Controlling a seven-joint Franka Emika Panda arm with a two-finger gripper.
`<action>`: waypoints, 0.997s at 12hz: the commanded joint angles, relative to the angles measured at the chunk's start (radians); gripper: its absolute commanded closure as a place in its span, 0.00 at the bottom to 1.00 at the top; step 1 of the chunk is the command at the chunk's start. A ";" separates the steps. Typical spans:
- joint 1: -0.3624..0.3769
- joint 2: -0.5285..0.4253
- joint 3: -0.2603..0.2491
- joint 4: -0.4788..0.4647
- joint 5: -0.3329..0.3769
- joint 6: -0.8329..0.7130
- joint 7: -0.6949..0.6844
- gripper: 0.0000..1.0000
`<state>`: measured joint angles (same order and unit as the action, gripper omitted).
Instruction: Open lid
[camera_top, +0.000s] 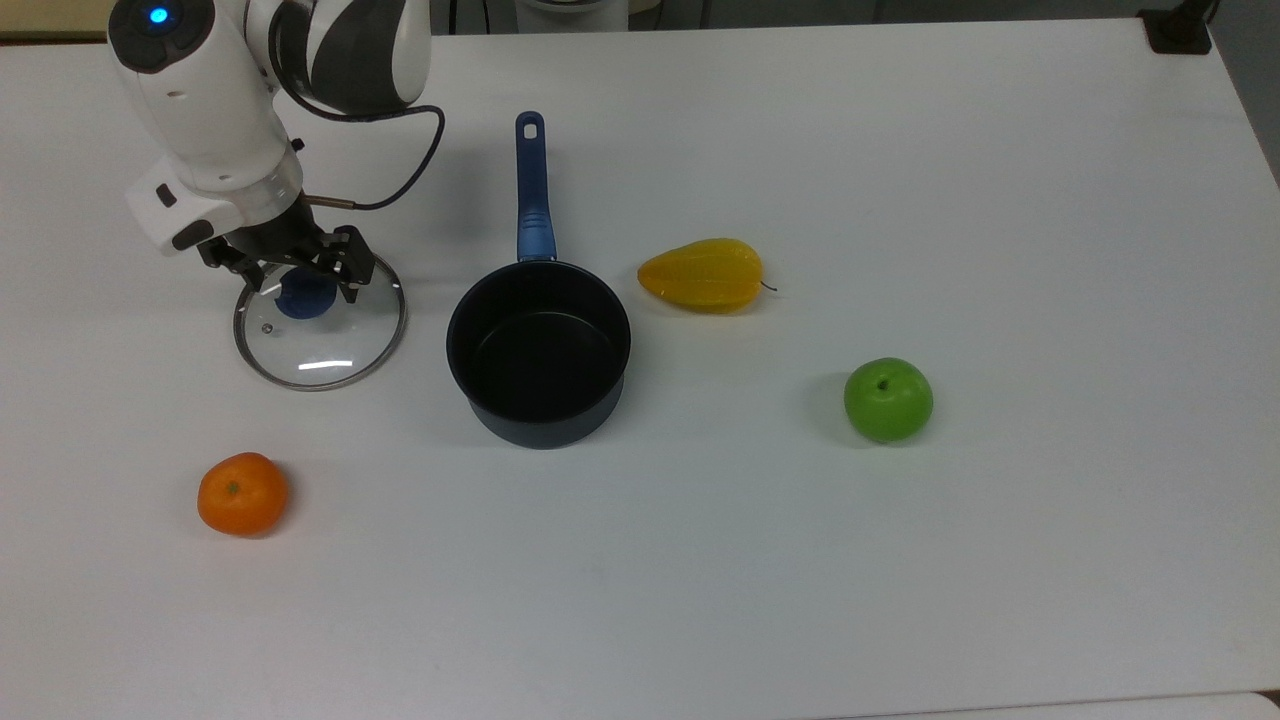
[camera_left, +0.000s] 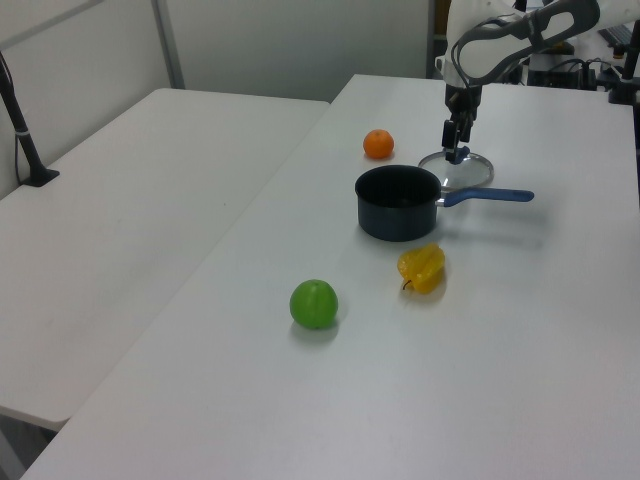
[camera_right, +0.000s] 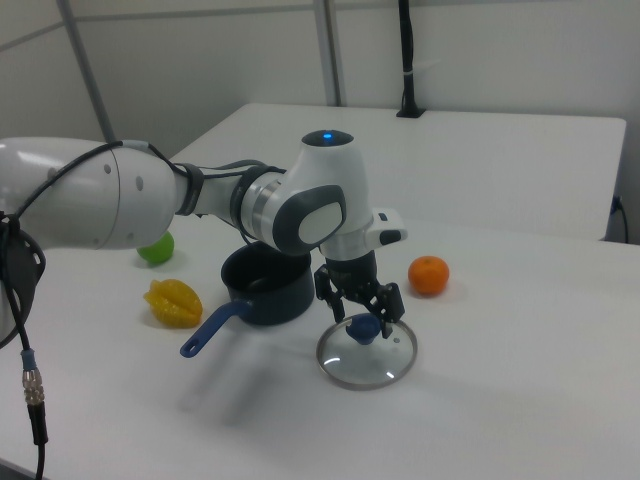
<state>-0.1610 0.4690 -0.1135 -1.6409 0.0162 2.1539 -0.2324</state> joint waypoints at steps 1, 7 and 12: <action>0.008 -0.078 -0.009 -0.019 -0.010 -0.060 0.019 0.00; 0.101 -0.245 -0.003 0.004 -0.013 -0.218 0.217 0.00; 0.244 -0.361 -0.002 0.004 -0.064 -0.388 0.409 0.00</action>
<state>0.0537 0.1695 -0.1066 -1.6117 -0.0361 1.8128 0.1343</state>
